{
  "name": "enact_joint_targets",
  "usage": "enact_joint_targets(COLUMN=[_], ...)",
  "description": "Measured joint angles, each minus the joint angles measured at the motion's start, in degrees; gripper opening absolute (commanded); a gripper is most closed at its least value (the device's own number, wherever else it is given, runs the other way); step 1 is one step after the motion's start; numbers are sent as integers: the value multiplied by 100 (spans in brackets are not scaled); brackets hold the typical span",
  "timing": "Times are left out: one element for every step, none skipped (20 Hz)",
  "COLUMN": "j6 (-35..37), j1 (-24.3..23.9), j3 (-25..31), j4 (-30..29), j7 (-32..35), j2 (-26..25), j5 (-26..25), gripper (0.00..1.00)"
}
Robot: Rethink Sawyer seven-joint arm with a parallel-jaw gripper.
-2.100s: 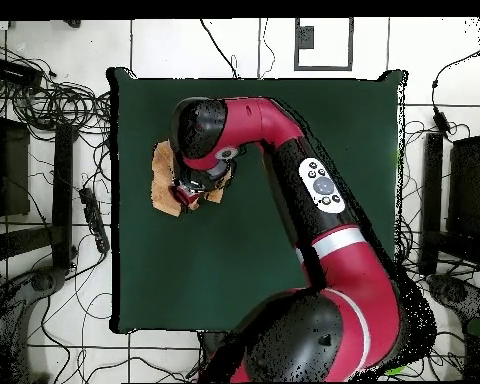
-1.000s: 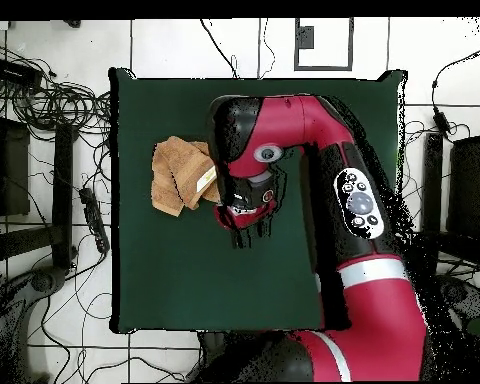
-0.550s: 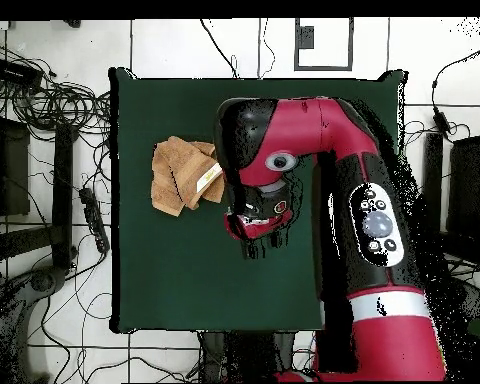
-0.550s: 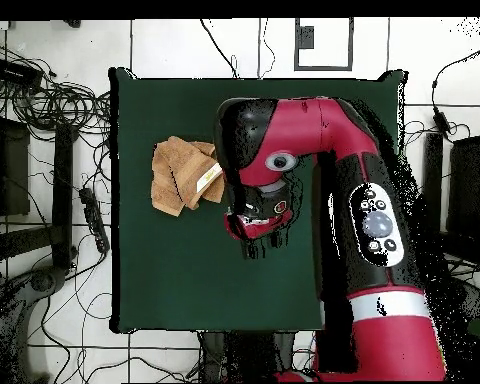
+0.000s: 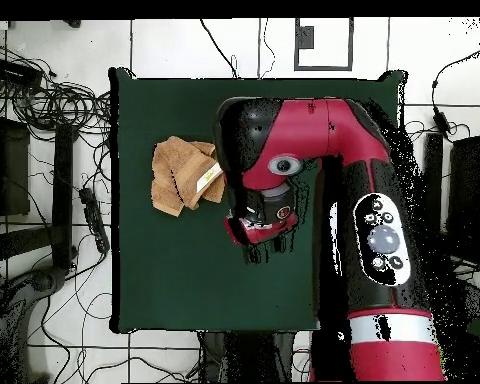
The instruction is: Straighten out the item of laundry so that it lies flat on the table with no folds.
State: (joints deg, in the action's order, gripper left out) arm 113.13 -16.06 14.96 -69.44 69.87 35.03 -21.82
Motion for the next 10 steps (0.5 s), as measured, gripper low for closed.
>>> enact_joint_targets(j6=[-74,-149,-221,-312,-481,-607,-732,-1085,-1328,-1525], j1=[-1,-3,-7,-14,-26,-35,-44,-71,-89,-103], j3=[-38,-75,-83,-85,-84,-84,-84,-84,-86,-86], j4=[-44,-87,-120,-155,-209,-249,-289,-391,-457,-506], j7=[0,0,0,0,0,0,0,0,0,0], j2=[30,60,71,82,98,111,124,161,183,197], j5=[102,204,269,329,415,466,518,638,706,758], gripper=[100,100,100,100,100,100,100,100,100,100])
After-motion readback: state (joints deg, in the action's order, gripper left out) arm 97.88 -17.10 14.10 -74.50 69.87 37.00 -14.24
